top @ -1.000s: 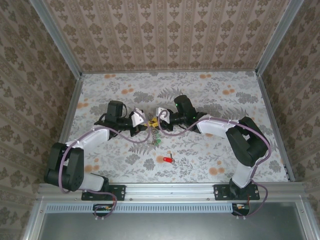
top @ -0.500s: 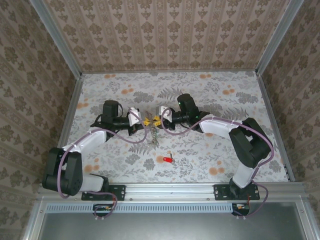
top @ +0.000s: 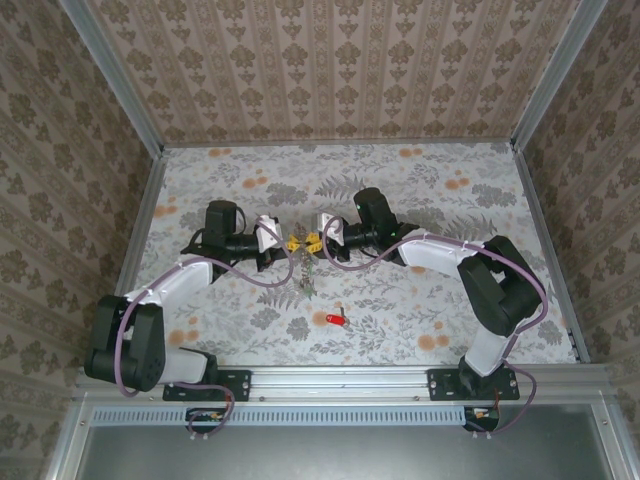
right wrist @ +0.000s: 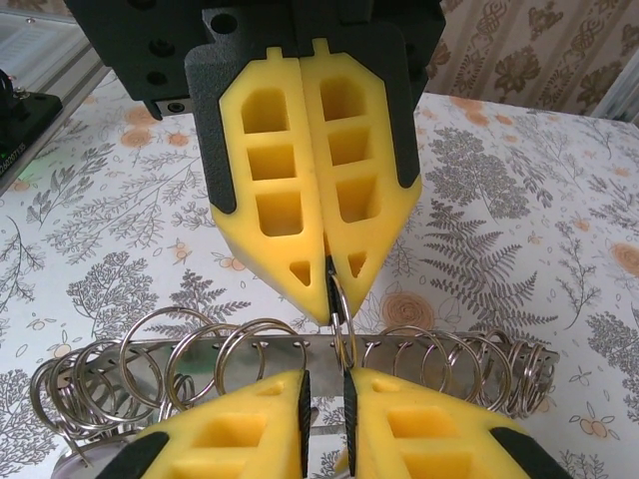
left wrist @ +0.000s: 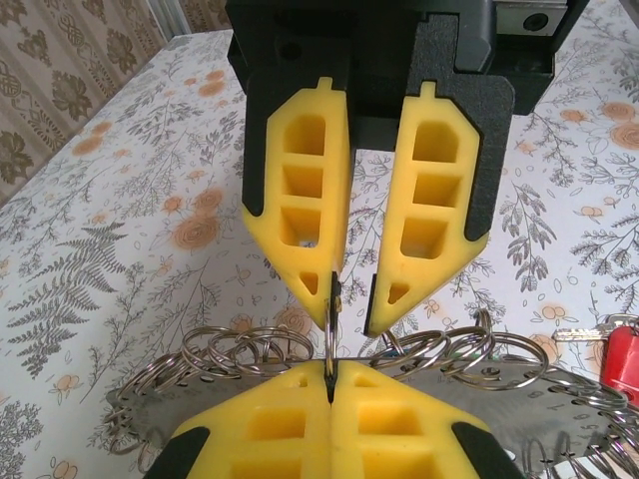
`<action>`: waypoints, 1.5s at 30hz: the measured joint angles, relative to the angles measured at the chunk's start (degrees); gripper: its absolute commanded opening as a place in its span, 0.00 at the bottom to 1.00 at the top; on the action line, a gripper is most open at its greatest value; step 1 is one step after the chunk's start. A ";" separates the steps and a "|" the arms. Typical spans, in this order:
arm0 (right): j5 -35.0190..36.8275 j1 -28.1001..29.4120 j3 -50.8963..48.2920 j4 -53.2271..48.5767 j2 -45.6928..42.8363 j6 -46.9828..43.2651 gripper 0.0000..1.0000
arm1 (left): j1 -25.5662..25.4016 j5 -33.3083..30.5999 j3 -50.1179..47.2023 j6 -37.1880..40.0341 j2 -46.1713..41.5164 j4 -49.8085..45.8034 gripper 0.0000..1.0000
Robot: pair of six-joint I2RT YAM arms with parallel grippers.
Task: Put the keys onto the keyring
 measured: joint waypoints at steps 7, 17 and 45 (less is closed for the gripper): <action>-0.15 0.04 0.00 0.22 0.02 1.11 0.22 | 0.00 0.87 0.02 0.00 0.02 -0.07 0.00; -0.11 0.13 0.00 1.53 0.07 2.89 0.24 | 0.00 1.33 0.09 0.02 0.04 -0.09 0.00; -3.17 -0.70 -0.17 4.33 0.57 4.98 0.16 | -0.76 1.11 0.74 0.02 0.48 -0.52 0.00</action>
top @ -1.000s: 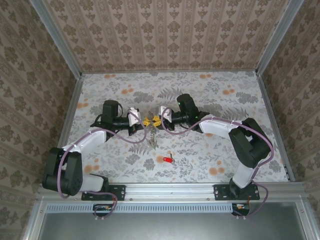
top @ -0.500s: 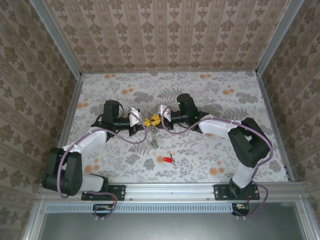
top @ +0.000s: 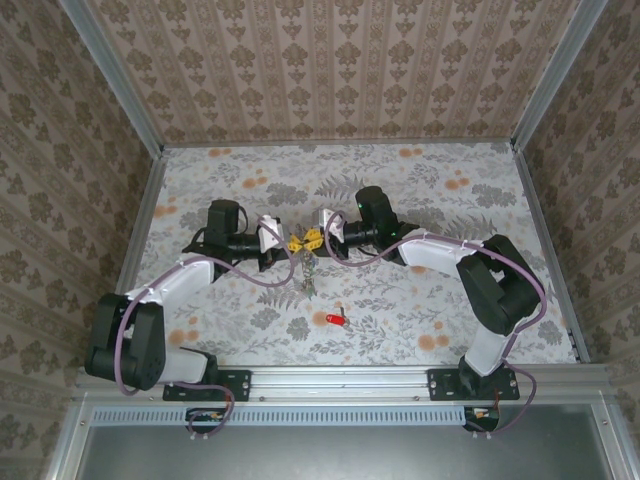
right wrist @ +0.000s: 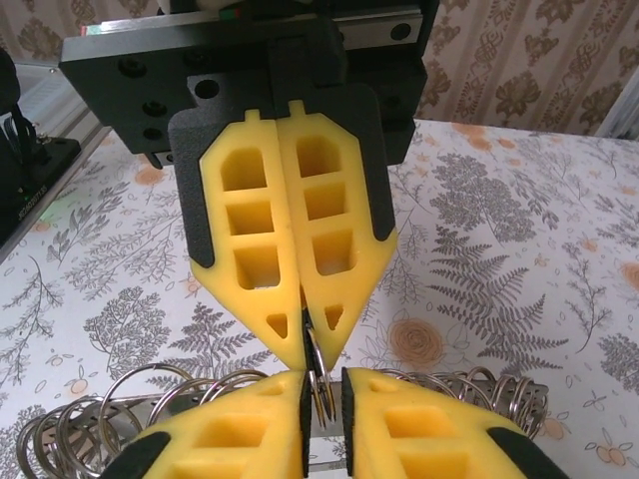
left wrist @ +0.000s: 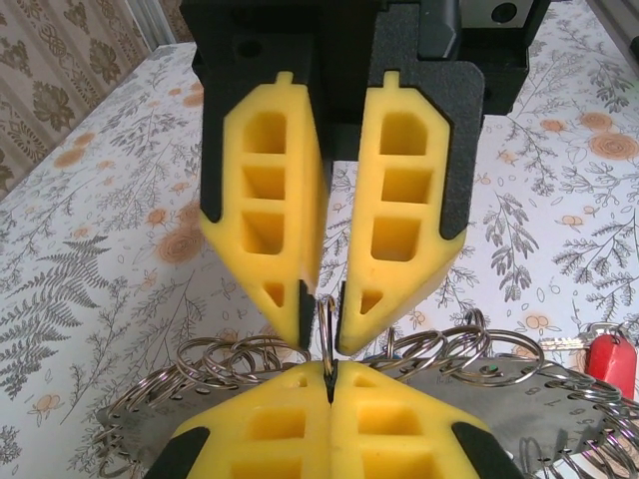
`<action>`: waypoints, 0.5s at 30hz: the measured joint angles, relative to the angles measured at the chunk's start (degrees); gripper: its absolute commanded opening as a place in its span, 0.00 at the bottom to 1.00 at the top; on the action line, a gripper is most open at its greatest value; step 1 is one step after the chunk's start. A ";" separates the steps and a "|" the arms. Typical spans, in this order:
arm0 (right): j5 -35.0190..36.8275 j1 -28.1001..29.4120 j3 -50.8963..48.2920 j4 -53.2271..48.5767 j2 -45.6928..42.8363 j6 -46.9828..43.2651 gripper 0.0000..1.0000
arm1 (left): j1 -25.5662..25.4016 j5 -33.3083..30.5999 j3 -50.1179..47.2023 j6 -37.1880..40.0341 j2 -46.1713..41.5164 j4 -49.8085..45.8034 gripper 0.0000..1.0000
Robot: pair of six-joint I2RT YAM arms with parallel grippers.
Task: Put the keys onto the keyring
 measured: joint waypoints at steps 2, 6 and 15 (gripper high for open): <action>-0.31 -0.09 0.00 0.09 0.15 0.13 0.24 | 0.00 0.07 0.07 0.00 0.00 0.07 0.00; -0.42 -0.22 -0.09 0.17 0.37 0.55 0.25 | 0.00 0.13 0.07 0.00 0.04 0.09 0.00; -1.07 -0.66 -0.46 0.15 0.44 0.83 0.00 | -0.04 0.11 0.09 -0.02 0.04 0.31 0.00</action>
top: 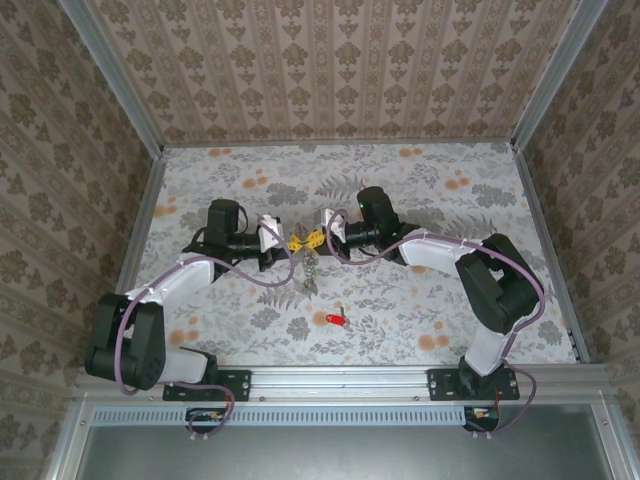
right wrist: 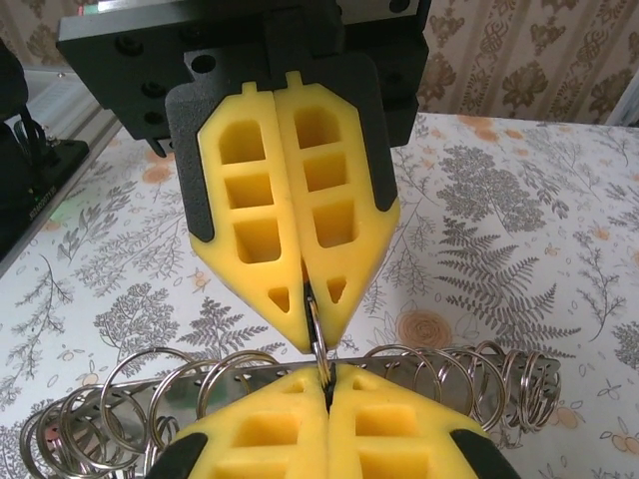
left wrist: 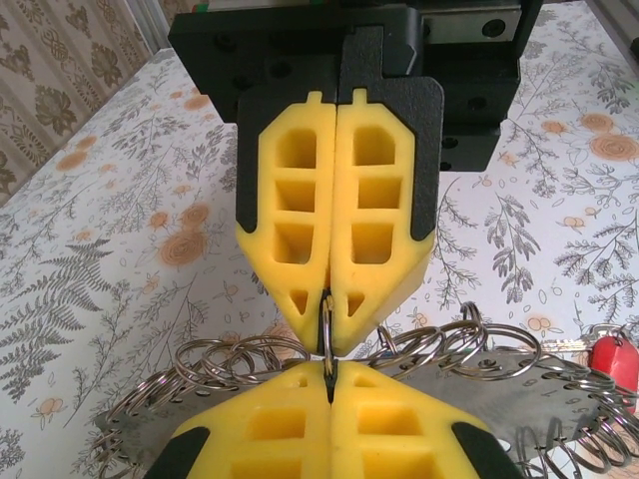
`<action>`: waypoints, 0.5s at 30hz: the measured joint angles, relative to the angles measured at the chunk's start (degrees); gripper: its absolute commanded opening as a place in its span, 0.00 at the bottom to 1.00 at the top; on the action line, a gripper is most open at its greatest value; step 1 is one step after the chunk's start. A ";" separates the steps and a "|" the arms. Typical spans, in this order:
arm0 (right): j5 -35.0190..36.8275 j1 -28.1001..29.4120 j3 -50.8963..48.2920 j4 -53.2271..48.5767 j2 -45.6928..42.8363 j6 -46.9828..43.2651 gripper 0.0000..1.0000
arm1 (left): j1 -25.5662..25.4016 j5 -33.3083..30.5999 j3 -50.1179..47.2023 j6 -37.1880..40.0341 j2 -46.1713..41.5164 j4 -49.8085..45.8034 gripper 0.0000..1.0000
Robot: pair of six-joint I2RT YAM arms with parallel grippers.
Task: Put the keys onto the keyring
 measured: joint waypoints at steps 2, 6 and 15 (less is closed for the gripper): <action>-0.17 -0.04 0.00 -0.02 0.00 -0.02 0.00 | -0.07 -0.09 0.00 -0.02 0.00 0.00 0.06; -0.17 -0.02 0.00 -0.04 0.00 -0.11 0.00 | -0.66 -1.14 1.03 -0.26 0.28 -1.44 0.19; -0.07 -0.02 -0.15 -0.26 0.00 -0.09 0.00 | -0.83 -2.10 1.84 -0.92 0.63 -1.31 0.19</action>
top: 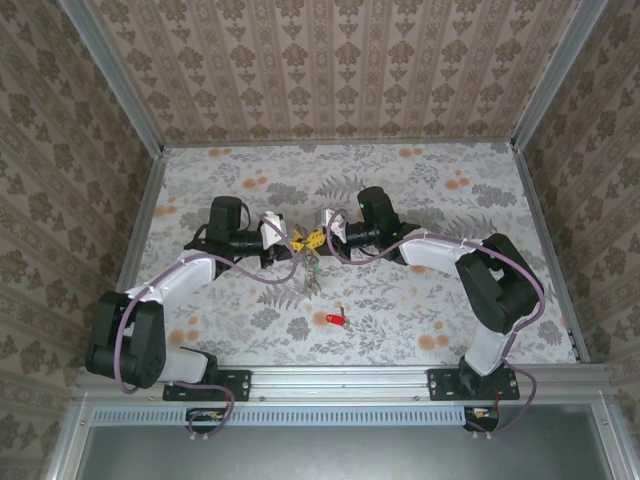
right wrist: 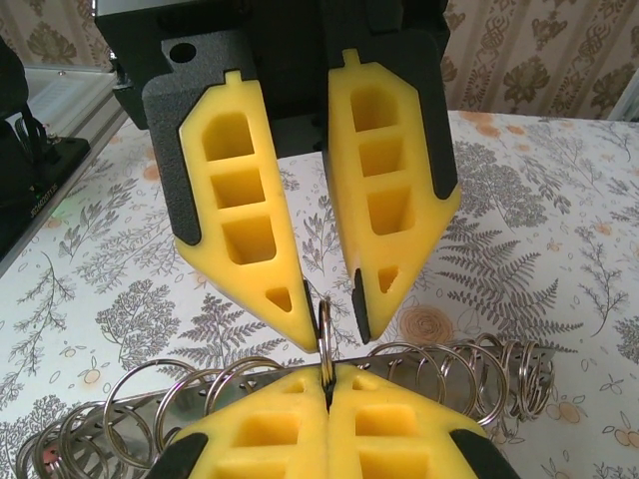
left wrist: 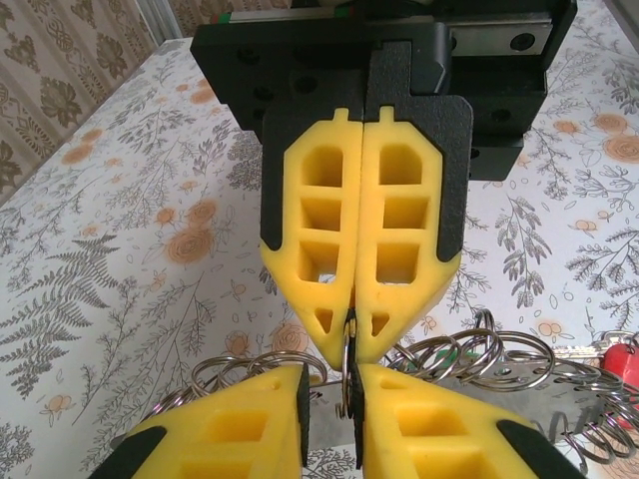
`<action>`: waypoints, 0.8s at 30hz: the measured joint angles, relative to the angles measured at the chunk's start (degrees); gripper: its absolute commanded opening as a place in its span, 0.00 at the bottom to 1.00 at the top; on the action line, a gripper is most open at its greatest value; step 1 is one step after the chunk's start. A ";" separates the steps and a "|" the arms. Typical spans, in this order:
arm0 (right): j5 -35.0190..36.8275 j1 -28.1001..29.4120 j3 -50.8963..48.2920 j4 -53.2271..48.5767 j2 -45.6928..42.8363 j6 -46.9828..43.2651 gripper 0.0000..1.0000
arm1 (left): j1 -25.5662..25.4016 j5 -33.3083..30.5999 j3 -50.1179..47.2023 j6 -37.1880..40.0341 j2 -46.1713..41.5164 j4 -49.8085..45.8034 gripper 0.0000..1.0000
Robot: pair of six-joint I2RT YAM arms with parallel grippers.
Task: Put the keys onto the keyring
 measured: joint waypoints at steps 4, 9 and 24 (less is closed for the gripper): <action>0.39 0.00 -0.24 0.26 0.00 0.02 0.00 | -0.22 0.00 0.02 0.00 0.04 0.02 0.16; 0.83 0.00 -0.68 0.68 0.00 0.04 0.00 | -0.31 0.22 0.02 0.04 0.17 -0.24 0.16; 1.79 0.07 -2.19 5.55 0.00 2.21 0.00 | -0.63 0.00 0.39 0.70 1.25 -0.42 0.00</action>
